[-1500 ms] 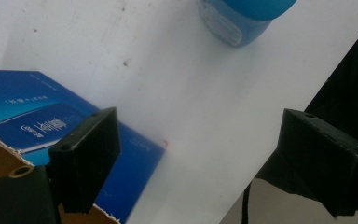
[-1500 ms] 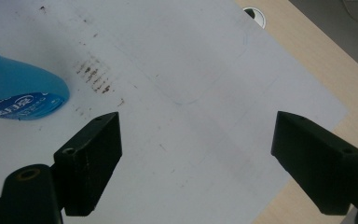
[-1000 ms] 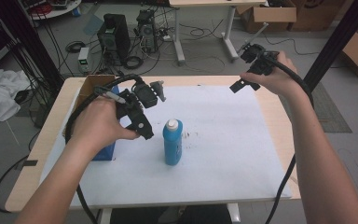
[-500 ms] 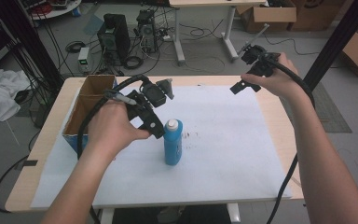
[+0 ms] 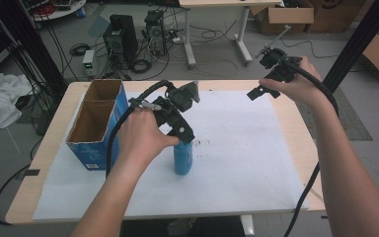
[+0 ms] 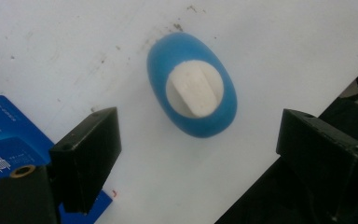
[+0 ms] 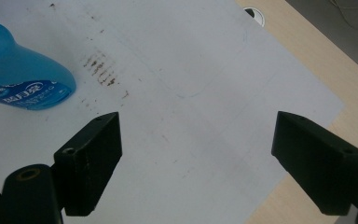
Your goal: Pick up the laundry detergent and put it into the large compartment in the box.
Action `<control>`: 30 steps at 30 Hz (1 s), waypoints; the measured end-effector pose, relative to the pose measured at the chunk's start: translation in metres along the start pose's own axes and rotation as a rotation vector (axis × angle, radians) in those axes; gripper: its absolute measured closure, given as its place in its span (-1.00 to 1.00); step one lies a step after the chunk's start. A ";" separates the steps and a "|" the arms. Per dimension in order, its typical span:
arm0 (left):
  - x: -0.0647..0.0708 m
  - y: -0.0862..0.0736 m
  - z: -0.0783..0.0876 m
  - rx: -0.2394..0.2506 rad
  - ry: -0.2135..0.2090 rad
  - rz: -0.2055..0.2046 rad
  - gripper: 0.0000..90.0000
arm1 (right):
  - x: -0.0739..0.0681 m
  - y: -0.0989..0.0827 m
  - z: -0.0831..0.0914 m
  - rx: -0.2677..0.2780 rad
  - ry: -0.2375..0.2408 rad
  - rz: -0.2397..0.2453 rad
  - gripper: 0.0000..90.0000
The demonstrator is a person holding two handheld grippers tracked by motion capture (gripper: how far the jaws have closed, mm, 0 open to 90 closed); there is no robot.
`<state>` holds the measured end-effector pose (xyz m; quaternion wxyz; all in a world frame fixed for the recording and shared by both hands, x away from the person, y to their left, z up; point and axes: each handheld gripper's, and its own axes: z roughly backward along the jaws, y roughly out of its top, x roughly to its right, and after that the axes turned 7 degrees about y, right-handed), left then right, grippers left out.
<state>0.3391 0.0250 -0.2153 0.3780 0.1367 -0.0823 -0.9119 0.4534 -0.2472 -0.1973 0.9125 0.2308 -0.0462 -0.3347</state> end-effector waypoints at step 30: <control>0.006 0.019 -0.037 -0.045 0.008 0.110 -0.69 | 0.003 -0.006 -0.004 0.002 0.002 0.002 -0.65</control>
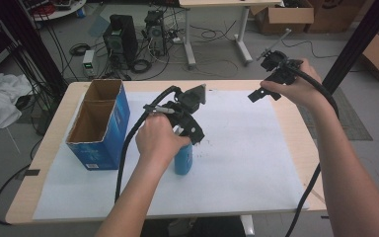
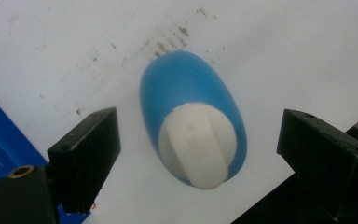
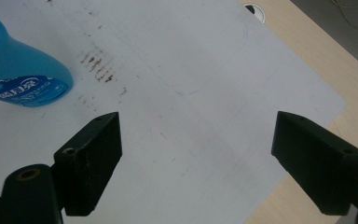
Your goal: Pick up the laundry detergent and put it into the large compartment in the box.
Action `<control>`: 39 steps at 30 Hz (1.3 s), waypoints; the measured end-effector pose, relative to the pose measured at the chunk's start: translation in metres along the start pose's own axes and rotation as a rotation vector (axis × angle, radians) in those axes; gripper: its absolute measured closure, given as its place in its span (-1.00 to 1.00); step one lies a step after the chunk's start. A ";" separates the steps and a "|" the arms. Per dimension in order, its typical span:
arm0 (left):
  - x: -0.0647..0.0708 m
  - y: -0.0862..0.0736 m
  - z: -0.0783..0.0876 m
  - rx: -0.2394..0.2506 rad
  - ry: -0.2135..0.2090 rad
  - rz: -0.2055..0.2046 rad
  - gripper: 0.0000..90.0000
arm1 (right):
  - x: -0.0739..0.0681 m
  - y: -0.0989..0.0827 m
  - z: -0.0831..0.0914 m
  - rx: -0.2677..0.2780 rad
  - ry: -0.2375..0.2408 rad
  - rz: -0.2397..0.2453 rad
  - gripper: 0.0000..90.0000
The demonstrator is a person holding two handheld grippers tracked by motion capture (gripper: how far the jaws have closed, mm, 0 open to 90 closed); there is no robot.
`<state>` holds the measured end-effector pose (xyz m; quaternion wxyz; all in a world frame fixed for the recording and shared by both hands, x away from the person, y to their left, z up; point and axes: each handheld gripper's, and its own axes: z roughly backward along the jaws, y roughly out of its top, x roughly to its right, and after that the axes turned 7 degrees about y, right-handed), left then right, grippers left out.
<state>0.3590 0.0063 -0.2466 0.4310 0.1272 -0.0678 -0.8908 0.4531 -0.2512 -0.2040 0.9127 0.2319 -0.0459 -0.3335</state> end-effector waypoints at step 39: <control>0.011 0.007 -0.037 -0.075 0.048 0.047 -0.74 | 0.003 -0.003 -0.008 -0.004 0.013 0.003 -0.64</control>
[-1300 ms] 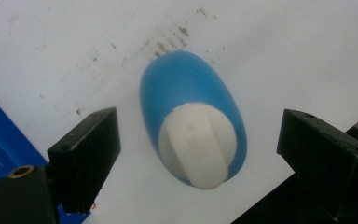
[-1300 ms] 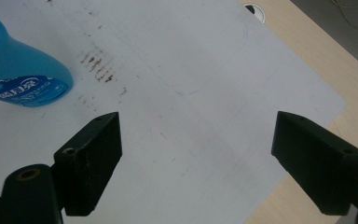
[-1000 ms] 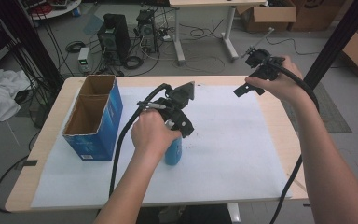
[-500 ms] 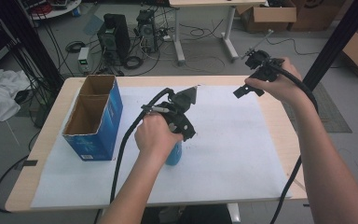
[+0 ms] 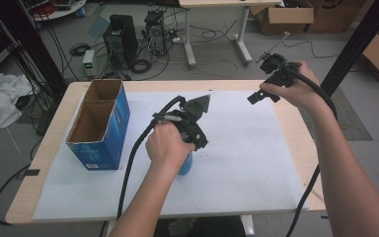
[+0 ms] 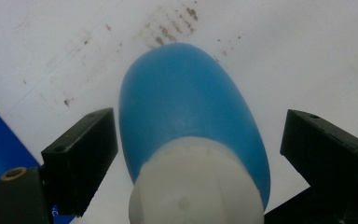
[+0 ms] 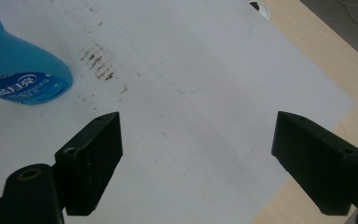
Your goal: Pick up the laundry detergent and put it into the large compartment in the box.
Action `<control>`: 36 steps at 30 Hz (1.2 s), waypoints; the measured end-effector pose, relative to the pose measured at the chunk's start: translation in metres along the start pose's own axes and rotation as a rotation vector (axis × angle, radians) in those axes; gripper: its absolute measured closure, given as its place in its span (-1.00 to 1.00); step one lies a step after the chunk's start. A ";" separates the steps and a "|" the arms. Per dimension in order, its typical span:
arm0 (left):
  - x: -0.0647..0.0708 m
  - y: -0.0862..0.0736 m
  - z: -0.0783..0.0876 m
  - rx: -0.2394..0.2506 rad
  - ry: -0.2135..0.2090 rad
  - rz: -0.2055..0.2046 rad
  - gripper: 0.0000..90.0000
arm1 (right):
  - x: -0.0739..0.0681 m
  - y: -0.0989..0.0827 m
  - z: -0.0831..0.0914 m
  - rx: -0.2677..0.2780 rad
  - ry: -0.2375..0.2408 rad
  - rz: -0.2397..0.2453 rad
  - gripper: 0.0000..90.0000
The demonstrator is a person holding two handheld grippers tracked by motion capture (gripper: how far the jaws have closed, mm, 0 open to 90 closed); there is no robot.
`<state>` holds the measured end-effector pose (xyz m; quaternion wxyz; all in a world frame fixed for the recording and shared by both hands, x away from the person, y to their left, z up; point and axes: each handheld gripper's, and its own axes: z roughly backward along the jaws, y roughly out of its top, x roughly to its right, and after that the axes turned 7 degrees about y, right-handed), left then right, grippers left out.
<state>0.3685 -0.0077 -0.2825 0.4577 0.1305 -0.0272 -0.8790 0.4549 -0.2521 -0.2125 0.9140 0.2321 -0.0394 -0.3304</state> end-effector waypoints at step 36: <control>-0.008 0.005 -0.008 -0.048 -0.014 0.052 -0.56 | 0.002 0.001 -0.008 -0.010 0.006 -0.002 -0.64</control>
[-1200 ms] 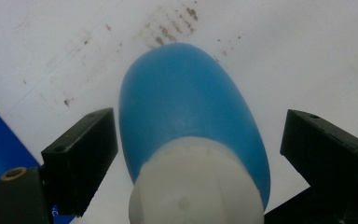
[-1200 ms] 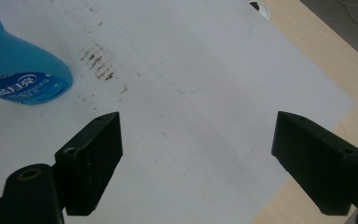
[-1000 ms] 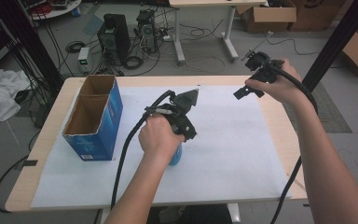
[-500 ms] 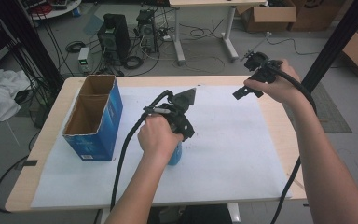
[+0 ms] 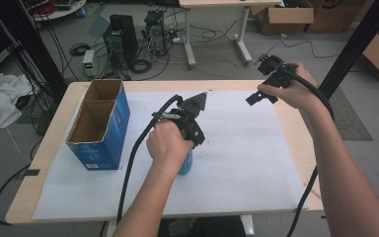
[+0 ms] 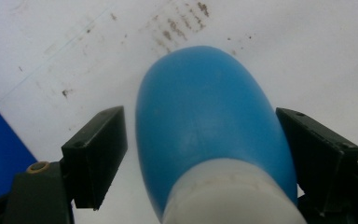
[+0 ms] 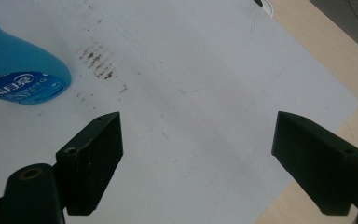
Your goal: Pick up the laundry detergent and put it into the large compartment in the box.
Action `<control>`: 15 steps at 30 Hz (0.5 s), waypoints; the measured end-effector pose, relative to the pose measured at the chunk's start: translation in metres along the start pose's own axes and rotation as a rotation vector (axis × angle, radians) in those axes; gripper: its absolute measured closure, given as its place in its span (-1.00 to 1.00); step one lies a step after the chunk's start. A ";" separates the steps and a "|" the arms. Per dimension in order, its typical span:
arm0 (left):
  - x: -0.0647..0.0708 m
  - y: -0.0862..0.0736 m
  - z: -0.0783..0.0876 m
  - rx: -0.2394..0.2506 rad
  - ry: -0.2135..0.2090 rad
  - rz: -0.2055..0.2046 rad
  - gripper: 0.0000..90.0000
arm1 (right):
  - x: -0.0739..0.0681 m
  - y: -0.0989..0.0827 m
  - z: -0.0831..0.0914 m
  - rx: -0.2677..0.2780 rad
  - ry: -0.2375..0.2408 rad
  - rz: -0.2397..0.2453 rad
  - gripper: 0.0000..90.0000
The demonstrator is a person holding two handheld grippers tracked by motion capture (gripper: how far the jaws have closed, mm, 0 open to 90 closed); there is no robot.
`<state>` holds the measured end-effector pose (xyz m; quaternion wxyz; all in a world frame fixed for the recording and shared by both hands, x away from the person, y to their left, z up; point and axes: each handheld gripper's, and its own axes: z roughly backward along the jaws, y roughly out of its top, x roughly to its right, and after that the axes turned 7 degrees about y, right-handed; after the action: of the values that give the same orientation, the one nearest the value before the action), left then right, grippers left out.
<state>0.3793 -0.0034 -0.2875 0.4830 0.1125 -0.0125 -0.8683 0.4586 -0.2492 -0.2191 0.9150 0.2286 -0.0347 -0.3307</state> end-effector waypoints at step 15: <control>-0.002 0.002 -0.001 -0.014 -0.003 0.019 -0.49 | 0.001 0.000 -0.002 0.007 0.004 0.006 -0.64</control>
<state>0.3827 -0.0025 -0.2882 0.4920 0.1078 -0.0082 -0.8639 0.4597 -0.2491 -0.2206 0.9152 0.2323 -0.0347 -0.3276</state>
